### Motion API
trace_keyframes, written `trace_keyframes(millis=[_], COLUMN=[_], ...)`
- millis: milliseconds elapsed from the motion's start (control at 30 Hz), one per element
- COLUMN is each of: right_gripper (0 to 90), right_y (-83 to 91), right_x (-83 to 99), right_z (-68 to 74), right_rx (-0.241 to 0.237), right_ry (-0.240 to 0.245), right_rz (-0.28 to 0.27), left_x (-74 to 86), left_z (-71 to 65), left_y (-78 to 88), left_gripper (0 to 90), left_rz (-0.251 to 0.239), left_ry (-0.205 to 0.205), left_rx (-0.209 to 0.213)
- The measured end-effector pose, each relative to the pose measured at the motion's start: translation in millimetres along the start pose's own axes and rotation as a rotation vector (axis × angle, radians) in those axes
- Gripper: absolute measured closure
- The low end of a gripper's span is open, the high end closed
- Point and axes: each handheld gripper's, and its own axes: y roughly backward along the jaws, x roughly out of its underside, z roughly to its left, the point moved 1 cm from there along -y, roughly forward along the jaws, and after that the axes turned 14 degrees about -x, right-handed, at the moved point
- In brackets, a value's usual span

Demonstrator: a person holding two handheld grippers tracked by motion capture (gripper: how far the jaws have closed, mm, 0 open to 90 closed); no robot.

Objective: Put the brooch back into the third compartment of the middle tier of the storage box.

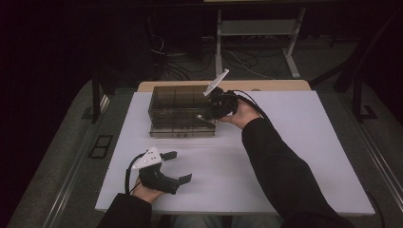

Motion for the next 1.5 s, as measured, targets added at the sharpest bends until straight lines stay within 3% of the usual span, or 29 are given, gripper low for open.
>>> trace_keyframes(millis=[500, 1500], right_gripper=[80.5, 80.5], right_y=[-21.3, -43.1], right_x=[-2.1, 6.7], right_z=[-9.0, -22.1], right_rx=[0.011, 0.013], right_ry=[-0.007, -0.067], right_rz=[0.015, 0.034], left_x=[-0.3, -0.3], left_z=[-0.4, -1.4], left_y=[-0.5, -1.5], left_gripper=[0.0, 0.0], left_rz=[-0.003, 0.001], left_ry=[-0.001, -0.001], left_rx=[0.004, 0.008])
